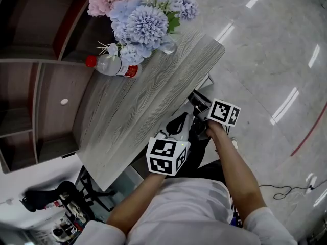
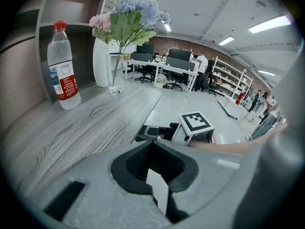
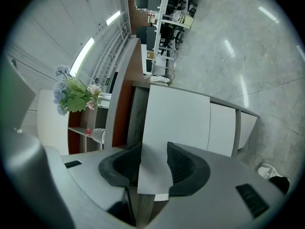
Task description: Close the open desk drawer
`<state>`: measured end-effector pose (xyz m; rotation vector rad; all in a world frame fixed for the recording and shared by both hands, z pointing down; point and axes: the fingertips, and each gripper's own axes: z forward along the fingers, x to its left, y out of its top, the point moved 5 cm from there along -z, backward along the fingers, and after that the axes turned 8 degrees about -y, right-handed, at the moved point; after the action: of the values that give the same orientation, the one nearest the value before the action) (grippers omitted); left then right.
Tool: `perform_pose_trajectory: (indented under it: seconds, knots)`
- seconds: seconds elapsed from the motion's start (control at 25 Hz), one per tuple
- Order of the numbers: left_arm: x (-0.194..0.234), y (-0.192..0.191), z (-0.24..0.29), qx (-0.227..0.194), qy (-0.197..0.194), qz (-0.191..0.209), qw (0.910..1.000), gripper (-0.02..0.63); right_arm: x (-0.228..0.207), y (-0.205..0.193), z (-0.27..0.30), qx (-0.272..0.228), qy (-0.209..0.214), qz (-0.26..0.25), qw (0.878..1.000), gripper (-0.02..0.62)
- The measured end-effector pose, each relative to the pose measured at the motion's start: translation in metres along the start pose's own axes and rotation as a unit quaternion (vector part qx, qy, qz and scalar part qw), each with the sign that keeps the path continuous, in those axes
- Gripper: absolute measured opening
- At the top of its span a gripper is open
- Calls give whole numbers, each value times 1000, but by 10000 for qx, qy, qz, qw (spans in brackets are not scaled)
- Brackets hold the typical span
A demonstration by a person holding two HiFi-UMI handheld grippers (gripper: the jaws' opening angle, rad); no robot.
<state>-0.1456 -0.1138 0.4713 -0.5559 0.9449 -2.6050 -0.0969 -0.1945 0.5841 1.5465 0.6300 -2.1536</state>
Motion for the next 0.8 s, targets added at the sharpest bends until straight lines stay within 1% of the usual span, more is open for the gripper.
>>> perform_pose_trajectory:
  seconds: [0.32, 0.44, 0.52, 0.64, 0.8]
  knots:
    - [6, 2, -4, -38, 82, -43, 9999, 3, 1, 2, 6, 18, 75, -32, 10000, 163]
    - [7, 4, -5, -79, 113, -68, 9999, 3, 1, 3, 6, 44, 32, -125, 9999, 163]
    - [5, 7, -6, -140, 134, -105, 9998, 3, 4, 3, 4, 104, -60, -308, 9995, 160]
    - [2, 12, -11, -276, 185, -195, 9993, 3, 12, 2, -2, 198, -287, -715, 9968, 111]
    - [-4, 20, -21, -507, 290, -344, 9977, 3, 19, 4, -20, 269, -600, -1166, 9910, 107]
